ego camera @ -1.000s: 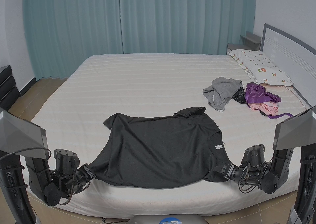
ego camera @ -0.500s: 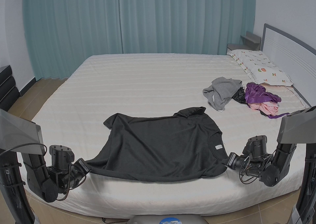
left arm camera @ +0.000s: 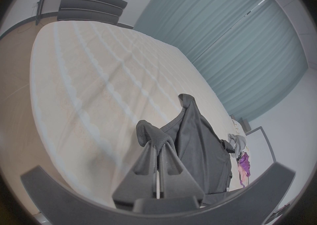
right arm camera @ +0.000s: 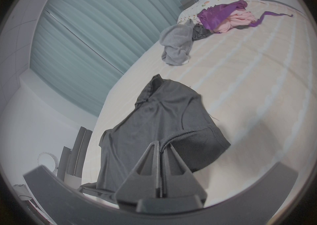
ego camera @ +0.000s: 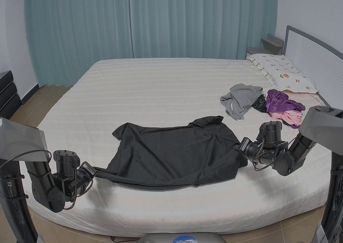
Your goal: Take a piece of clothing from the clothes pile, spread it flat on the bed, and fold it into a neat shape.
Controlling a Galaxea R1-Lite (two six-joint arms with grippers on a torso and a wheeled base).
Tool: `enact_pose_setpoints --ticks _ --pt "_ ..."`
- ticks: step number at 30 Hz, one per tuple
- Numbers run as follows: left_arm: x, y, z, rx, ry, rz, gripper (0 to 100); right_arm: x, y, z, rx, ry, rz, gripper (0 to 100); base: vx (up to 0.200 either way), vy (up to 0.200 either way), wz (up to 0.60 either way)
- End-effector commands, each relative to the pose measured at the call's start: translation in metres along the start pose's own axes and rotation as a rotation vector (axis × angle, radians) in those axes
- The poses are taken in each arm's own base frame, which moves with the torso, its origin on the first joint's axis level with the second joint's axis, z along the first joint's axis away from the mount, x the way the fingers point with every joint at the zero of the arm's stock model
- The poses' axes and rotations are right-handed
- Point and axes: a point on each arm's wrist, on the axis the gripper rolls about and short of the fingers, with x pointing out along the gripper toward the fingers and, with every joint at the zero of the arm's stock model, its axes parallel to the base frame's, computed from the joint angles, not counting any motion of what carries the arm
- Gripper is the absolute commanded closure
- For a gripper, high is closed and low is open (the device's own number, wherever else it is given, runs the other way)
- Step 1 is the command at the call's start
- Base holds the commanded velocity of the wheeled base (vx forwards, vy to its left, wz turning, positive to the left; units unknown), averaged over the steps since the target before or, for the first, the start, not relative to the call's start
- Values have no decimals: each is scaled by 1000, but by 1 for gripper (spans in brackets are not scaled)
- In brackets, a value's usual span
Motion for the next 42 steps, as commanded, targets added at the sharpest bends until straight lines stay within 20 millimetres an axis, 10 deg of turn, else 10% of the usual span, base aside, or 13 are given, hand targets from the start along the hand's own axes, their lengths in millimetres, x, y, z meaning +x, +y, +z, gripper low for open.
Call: enact_pose_setpoints --ticks 1,22,23,36,42 --pt "8 -3 2 -28 -11 -11 100 23 3 9 0 -13 11 100 0 0 0" --pt "19 2 -3 -58 7 8 100 114 6 32 -12 -77 40 100 0 0 0" --pt "19 2 -3 -58 7 8 100 114 6 32 -12 -77 40 0 0 0 0" --pt "18 2 -3 -63 10 8 100 58 15 46 4 -45 88 0 0 0 0" --pt "17 4 -5 -64 19 15 100 7 8 12 -2 77 45 0 0 0 0"
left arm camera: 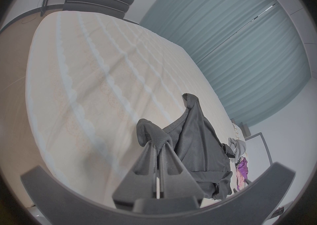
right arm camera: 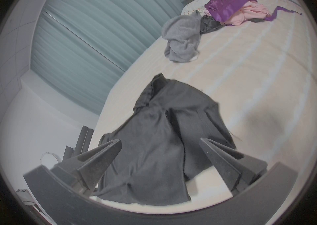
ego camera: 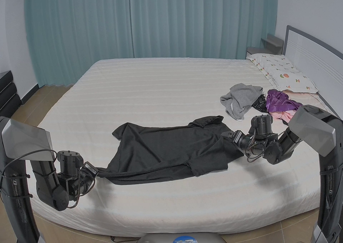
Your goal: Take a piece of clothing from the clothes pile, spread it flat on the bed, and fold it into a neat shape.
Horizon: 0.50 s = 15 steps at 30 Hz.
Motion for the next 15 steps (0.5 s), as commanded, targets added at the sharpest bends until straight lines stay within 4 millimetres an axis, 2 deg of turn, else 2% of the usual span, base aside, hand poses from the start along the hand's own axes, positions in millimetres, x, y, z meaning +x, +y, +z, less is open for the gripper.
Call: enact_pose_setpoints --ticks 1,6,9,15 --pt "-1 2 -1 1 8 9 100 -55 9 -20 -11 63 3 0 0 0 0" --pt "-2 2 -1 1 7 7 100 -71 -4 -52 -21 144 -15 0 0 0 0" --pt "-2 2 -1 -1 7 7 100 -66 -7 -67 -36 170 -25 0 0 0 0" --pt "-4 3 -1 0 9 10 100 -56 -9 -77 -45 193 -30 0 0 0 0"
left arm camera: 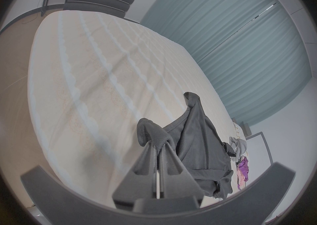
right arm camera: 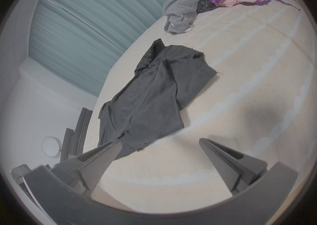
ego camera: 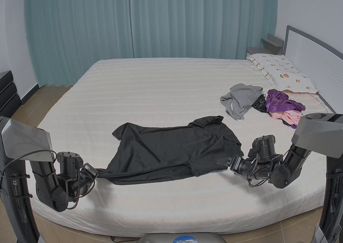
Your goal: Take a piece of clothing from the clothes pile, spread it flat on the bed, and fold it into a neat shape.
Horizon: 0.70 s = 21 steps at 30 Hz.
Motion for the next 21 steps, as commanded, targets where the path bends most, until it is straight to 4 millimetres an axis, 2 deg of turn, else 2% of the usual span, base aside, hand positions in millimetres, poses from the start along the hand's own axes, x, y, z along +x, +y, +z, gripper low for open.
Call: enact_pose_setpoints --ticks 1,13,14,21 --pt "-1 0 0 -1 0 0 100 8 0 -9 -11 27 -3 0 0 0 0" --pt "-1 0 0 -1 0 0 100 37 10 -3 -34 15 -26 0 0 0 0" --pt "-1 0 0 -1 0 0 100 38 11 -2 -34 17 -28 100 0 0 0" --pt "-2 0 0 1 1 -1 100 40 12 0 -29 36 -59 100 0 0 0"
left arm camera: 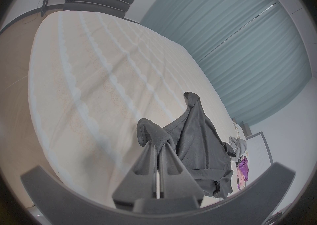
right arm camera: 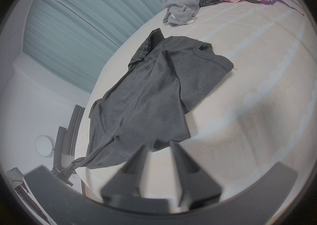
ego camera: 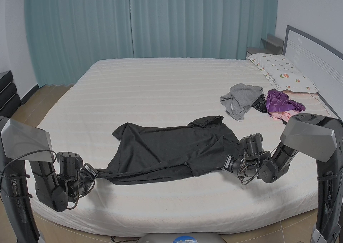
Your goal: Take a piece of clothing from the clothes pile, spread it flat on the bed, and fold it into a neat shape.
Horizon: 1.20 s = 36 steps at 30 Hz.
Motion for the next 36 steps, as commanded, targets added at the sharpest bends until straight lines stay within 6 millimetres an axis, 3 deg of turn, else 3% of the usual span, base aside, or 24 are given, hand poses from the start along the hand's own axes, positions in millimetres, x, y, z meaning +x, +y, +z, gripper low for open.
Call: enact_pose_setpoints --ticks 1,4,13,16,20,21,28,36 --pt "-1 -1 1 -1 -3 -3 100 1 0 -1 -2 -4 -15 100 0 0 0" --pt "-2 0 0 0 0 -1 100 -2 -1 0 -2 -14 -28 100 0 0 0" --pt "-15 -4 5 1 -8 -24 100 -52 -10 14 45 -53 -35 100 0 0 0" --pt "-15 -4 4 2 -7 -25 100 -54 -14 12 47 -48 -44 100 0 0 0" --pt "-13 -3 3 5 -3 -17 100 -39 -19 6 19 -20 -61 100 0 0 0" --pt "-13 -3 3 5 -3 -17 100 -36 -18 6 14 -20 -57 0 0 0 0" --pt "-13 -2 3 4 -3 -15 100 11 -1 3 -51 -27 -51 0 0 0 0" --pt "-12 -2 3 3 -3 -15 100 23 3 13 -51 -18 -26 0 0 0 0"
